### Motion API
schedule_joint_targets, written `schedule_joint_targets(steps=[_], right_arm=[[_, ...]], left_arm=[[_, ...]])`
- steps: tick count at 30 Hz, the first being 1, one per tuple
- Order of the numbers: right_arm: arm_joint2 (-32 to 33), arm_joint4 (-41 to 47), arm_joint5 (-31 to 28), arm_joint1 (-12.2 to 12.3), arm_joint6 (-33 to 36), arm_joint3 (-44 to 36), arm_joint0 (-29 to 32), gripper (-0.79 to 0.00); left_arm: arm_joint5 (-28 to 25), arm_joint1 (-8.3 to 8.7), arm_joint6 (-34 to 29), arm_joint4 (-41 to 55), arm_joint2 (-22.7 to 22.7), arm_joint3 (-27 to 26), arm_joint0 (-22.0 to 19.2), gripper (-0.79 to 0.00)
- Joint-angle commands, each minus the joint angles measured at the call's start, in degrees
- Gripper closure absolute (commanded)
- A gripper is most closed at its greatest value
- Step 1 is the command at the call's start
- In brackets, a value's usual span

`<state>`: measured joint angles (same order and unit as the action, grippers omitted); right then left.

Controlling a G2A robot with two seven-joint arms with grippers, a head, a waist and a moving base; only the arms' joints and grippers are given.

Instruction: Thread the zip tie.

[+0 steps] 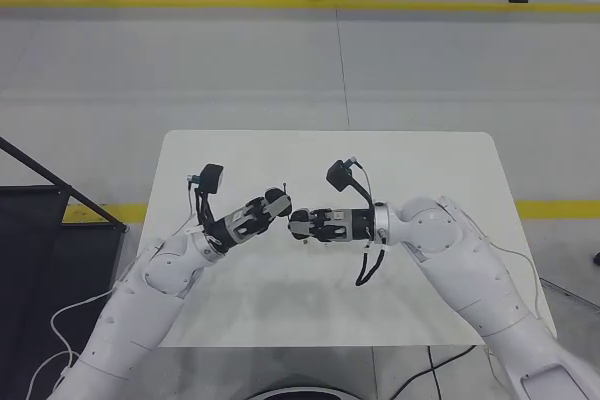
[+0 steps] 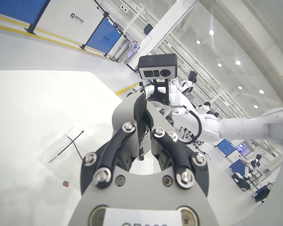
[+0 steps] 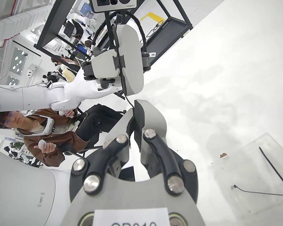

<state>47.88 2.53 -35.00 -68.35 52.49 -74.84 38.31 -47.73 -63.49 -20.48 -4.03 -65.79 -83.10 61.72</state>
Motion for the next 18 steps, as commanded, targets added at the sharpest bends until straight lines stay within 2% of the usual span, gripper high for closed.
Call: schedule_joint_targets(steps=[1, 8, 13, 18], right_arm=[[0.03, 0.05, -0.05, -0.03, 0.08, 0.02, -0.03, -0.225], [0.20, 0.04, 0.00, -0.13, 0.15, -0.26, 0.01, -0.188], [0.28, 0.05, -0.06, -0.19, 0.27, -0.29, 0.03, 0.000], [0.27, 0.02, -0.12, -0.28, 0.46, -0.21, -0.04, 0.000]], left_arm=[[0.01, -0.06, -0.11, -0.05, 0.07, 0.00, -0.02, 0.000], [0.04, -0.25, -0.10, -0.21, 0.10, 0.07, -0.05, 0.000], [0.03, -0.36, -0.17, -0.27, 0.02, 0.10, -0.03, 0.000], [-0.02, -0.46, -0.19, -0.15, -0.12, 0.23, -0.04, 0.000]])
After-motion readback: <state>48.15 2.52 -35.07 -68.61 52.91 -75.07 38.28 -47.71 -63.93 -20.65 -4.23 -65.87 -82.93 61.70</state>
